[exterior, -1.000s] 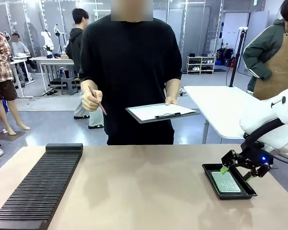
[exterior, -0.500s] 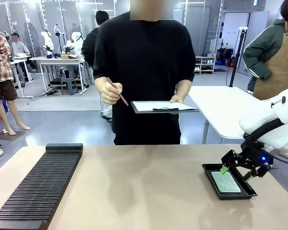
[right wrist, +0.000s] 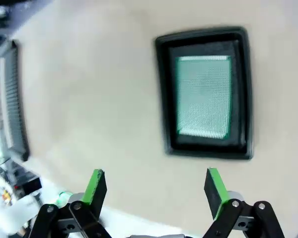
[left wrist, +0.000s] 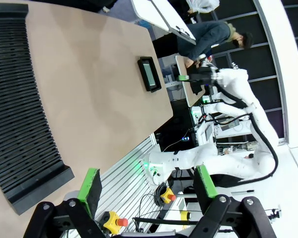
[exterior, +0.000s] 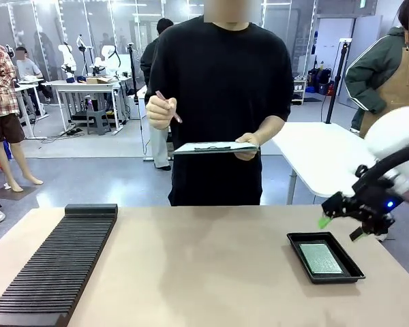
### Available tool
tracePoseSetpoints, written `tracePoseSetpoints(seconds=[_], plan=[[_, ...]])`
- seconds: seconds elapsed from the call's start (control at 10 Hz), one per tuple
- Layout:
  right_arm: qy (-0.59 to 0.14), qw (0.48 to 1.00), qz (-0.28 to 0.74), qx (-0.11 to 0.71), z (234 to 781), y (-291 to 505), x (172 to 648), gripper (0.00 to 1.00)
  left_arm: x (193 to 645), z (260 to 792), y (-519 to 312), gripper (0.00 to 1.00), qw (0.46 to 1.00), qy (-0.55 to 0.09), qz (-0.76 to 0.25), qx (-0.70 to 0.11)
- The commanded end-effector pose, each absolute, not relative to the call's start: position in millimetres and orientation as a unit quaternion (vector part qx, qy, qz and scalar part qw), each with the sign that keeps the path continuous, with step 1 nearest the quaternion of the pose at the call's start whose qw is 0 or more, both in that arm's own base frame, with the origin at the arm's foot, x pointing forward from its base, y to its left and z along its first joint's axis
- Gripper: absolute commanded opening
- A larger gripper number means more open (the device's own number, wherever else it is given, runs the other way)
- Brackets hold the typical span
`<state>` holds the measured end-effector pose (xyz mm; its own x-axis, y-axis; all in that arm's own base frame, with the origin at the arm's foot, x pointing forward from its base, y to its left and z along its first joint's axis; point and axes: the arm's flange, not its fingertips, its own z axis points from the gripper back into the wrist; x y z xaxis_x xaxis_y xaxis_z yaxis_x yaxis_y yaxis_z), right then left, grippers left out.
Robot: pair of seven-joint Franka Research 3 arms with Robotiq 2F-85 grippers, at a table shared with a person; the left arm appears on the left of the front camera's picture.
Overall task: Inspect the PCB.
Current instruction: Place the Blank PCB in the ESD tray.
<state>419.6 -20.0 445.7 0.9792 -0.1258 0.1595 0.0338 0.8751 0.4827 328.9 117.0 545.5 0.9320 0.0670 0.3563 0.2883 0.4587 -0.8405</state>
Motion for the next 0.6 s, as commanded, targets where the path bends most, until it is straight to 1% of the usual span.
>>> tracePoseSetpoints(seconds=[0.0,0.2,0.3,0.4,0.5], plan=[[-0.077,0.940,-0.022,0.333,498.7,-34.6,392.1,1.00,329.5,549.5,117.7,0.95,0.840,-0.168,-0.067,-0.511],[-0.059,0.902,0.020,0.426,530.2,-56.7,361.3,1.00,329.5,549.5,117.7,0.95,0.840,-0.168,-0.067,-0.511],[-0.063,0.876,0.038,0.477,539.2,-69.6,339.8,1.00,329.5,549.5,117.7,0.95,0.840,-0.168,-0.067,-0.511],[-0.068,0.856,0.051,0.510,542.4,-81.4,322.2,1.00,329.5,549.5,117.7,0.95,0.840,-0.168,-0.067,-0.511],[-0.080,0.852,0.046,0.516,541.0,-91.3,308.9,1.00,329.5,549.5,117.7,0.95,0.840,-0.168,-0.067,-0.511]])
